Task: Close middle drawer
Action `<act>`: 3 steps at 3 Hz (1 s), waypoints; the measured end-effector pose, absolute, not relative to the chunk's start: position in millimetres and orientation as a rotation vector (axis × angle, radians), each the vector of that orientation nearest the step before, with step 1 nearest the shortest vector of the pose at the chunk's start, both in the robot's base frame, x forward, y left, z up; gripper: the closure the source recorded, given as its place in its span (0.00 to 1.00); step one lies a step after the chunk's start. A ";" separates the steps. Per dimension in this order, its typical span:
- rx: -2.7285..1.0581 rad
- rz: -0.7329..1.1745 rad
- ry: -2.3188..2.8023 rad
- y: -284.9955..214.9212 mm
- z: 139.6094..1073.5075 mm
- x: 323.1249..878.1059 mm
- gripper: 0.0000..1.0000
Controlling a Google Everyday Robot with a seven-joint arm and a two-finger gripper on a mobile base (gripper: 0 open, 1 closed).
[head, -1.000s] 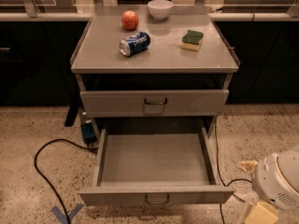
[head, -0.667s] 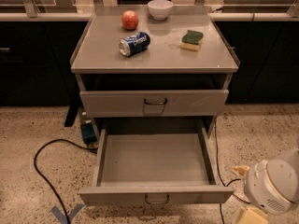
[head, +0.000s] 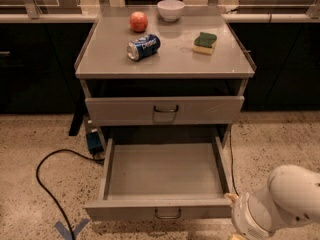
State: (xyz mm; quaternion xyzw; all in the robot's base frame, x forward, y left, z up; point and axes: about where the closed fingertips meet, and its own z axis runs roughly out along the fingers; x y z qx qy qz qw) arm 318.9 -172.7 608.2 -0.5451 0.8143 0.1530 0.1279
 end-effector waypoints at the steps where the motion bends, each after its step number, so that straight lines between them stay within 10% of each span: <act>1: -1.572 0.452 2.381 -165.9 566.7 321.0 0.00; 3: -1.574 0.510 2.404 -162.0 535.2 308.6 0.00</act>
Offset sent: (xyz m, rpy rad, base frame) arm -0.0240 0.0138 -0.1069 0.0317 0.1043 -0.0084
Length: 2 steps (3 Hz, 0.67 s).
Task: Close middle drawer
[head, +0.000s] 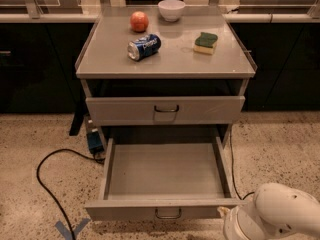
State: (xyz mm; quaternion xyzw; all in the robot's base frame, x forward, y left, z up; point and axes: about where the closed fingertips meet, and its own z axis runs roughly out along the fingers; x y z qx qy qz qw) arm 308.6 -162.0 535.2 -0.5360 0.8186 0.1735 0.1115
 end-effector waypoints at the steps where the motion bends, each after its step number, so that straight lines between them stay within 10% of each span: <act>1: -1.604 0.573 2.391 -147.8 511.4 301.5 0.00; 2: -1.662 0.700 2.358 -111.8 472.2 290.5 0.00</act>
Offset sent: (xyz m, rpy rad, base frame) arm -0.0318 0.0969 -0.1149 0.1539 0.1785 0.1616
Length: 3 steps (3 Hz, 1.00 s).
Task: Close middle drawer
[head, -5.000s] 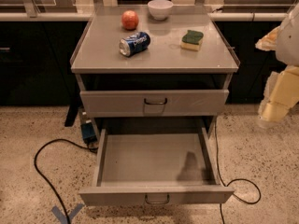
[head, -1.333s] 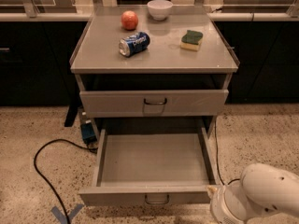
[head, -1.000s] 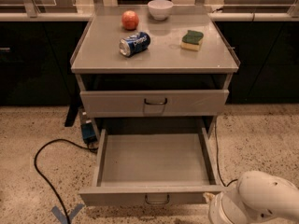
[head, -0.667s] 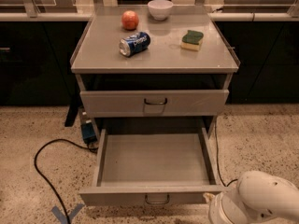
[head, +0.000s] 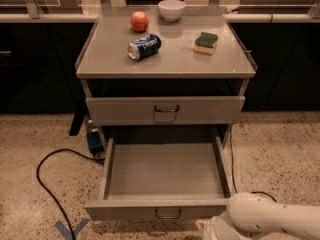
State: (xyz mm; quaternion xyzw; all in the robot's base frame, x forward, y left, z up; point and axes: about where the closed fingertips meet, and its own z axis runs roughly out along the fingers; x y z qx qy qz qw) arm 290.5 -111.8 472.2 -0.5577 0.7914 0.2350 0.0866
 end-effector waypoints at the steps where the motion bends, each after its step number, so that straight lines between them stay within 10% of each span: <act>1: -1.706 0.790 2.324 -82.7 441.7 287.4 0.00; 3: -1.717 0.760 2.334 -78.8 399.6 321.0 0.00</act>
Offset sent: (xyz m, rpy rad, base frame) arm 0.0245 0.0541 -0.0808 0.0478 0.0364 0.0849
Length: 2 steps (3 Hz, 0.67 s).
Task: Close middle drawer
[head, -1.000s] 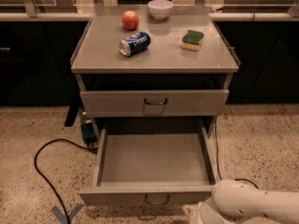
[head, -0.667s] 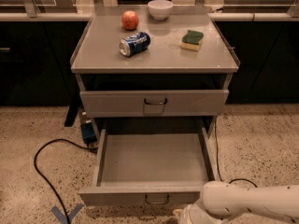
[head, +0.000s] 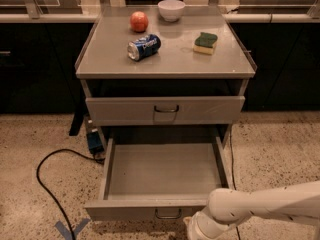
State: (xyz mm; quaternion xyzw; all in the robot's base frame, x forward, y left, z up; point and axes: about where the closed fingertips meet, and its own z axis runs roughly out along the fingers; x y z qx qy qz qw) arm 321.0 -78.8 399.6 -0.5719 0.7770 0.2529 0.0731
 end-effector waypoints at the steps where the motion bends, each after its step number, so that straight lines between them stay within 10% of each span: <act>1: -1.668 0.698 2.399 -106.2 377.4 349.6 0.00; 2: -1.664 0.694 2.404 -107.5 376.8 350.1 0.00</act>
Offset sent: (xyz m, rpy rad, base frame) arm 0.0448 -0.0416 -0.0288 -0.0654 -0.0166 -0.0767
